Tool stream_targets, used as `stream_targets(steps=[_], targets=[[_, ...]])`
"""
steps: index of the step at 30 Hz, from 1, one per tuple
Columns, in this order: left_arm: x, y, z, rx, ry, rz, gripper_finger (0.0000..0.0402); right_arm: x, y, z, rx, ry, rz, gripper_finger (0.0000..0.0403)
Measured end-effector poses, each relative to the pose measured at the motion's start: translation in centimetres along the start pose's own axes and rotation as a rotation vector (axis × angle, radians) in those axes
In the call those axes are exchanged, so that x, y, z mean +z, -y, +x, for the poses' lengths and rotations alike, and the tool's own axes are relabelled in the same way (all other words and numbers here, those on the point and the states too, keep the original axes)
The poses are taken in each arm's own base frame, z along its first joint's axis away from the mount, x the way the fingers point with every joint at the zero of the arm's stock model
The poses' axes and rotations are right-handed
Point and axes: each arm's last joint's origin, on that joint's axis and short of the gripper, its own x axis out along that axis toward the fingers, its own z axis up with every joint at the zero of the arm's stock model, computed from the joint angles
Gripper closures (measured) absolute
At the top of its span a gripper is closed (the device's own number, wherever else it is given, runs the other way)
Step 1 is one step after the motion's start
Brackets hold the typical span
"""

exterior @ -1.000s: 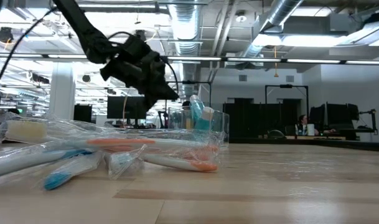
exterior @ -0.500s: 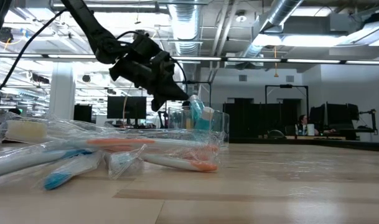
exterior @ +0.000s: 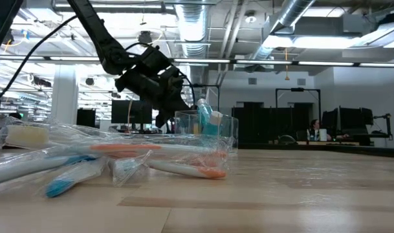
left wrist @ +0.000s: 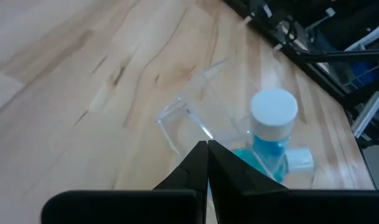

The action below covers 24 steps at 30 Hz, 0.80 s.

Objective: Pick & Place toothbrushing station
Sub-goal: Put the mouthwash into the middle section of the transparent organizer

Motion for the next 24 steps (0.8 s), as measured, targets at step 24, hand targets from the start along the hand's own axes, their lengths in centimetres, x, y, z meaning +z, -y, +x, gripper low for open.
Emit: stream_targets(steps=[24], targets=[[1.4,4.2,2.8,-0.124,-0.008,0.069,0.0400,0.0,-0.5,-0.3,0.052,-0.005,-0.020,0.0403]])
